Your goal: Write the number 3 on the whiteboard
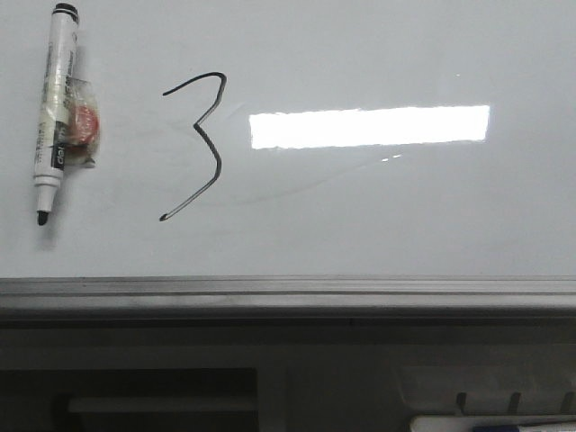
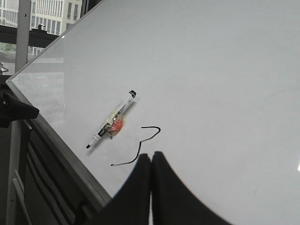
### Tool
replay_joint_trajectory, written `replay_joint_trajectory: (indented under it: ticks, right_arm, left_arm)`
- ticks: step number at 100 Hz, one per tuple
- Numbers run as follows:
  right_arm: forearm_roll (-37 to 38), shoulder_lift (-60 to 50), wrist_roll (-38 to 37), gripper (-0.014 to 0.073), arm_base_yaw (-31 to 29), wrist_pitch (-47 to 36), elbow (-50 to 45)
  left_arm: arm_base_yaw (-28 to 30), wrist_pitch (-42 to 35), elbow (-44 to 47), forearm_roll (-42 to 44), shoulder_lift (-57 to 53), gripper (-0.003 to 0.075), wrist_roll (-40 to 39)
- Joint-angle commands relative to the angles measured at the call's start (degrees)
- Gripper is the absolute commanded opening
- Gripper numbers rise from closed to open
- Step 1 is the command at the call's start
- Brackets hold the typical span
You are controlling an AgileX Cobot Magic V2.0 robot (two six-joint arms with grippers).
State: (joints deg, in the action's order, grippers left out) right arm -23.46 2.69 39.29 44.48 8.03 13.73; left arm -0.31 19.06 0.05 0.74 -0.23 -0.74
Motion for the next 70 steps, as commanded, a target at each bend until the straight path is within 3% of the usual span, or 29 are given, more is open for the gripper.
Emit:
replay_joint_trajectory:
  ticks: [1,13,21,35,59,70]
  right_arm:
    - [3.8,0.7,-3.2,-0.0062,-0.4,-4.8,1.4]
    - [20.6,0.9,-22.4,-0.0062,-1.1,-4.5,1.4]
    - [25.7,0.9,-28.8,-0.0062,-2.7,-4.3,1.4]
    - [26.1,0.9,-29.2,-0.0062,-10.2,-4.3,1.4]
    - [26.1,0.9,-29.2,-0.0062,-30.1,-4.0,1.4]
    - [26.1,0.9,-29.2,-0.0062,-36.6,-3.8,1.4]
  left_arm:
    - [0.0,-3.1,0.7,-0.1,-1.4,-0.0020,-0.4]
    - [0.0,-3.1,0.7,-0.1,-1.4,-0.0021,-0.4]
    - [0.0,-3.1,0.7,-0.1,-1.4,-0.0021,-0.4]
    - [0.0,-3.1,0.7,-0.1,-1.4,-0.0021,-0.4]
    - [0.0,-3.1,0.7,-0.1,-1.4,-0.0021,-0.4]
    - [0.0,-3.1,0.7,-0.1,-1.4,-0.0021,-0.4]
